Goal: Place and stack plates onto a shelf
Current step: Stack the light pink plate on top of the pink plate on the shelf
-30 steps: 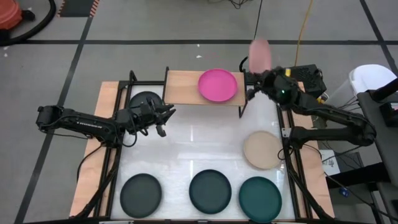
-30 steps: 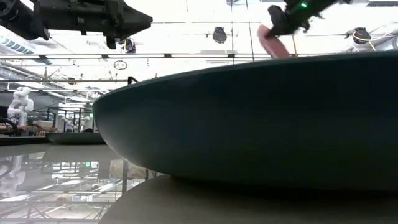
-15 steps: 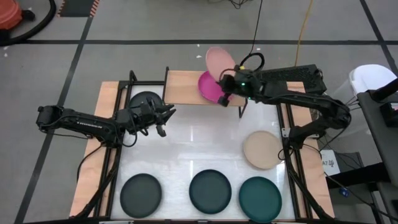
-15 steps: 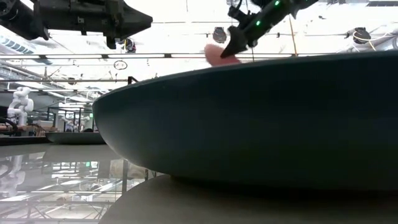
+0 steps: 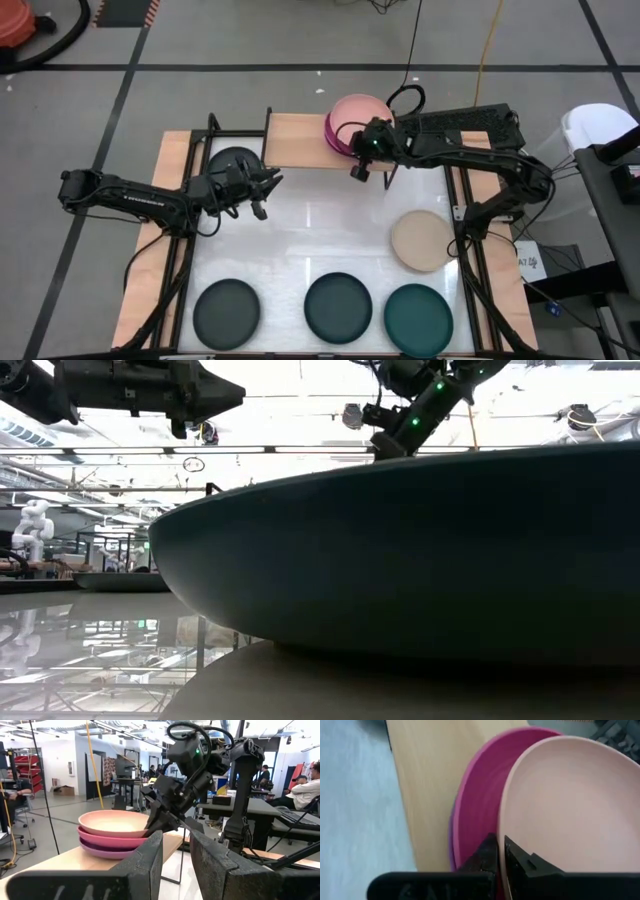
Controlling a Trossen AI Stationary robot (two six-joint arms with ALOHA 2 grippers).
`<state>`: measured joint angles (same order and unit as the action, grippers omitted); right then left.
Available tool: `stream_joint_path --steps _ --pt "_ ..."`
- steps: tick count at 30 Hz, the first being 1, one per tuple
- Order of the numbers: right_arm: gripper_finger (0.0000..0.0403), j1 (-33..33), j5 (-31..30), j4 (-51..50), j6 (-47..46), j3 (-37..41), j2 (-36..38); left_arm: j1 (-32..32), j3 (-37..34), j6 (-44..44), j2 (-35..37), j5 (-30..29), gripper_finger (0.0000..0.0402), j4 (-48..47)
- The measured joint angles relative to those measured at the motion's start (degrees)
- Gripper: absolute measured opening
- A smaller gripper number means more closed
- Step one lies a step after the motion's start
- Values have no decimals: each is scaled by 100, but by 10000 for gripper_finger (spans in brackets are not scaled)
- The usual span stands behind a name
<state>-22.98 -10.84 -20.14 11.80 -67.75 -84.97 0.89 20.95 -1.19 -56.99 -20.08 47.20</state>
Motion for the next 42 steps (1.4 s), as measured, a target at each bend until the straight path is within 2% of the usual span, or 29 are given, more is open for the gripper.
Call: stream_joint_path --steps 8,14,20,25,31,37,42 --pt "0 200 116 217 -135 20 445 0 0 0 1 -1 101 -2" --pt "0 360 733 284 -266 25 528 0 0 4 -1 1 101 0" --pt "0 365 570 390 -15 27 319 0 0 139 -1 -1 101 4" --pt "0 350 119 534 398 28 109 -2 0 173 -1 1 101 7" --pt "9 345 -131 487 408 29 34 0 0 177 -1 1 101 7" --pt "36 339 -283 368 415 29 38 -1 0 241 -1 1 101 -17" --pt "82 391 -273 278 406 29 40 0 0 275 -1 1 101 -63"
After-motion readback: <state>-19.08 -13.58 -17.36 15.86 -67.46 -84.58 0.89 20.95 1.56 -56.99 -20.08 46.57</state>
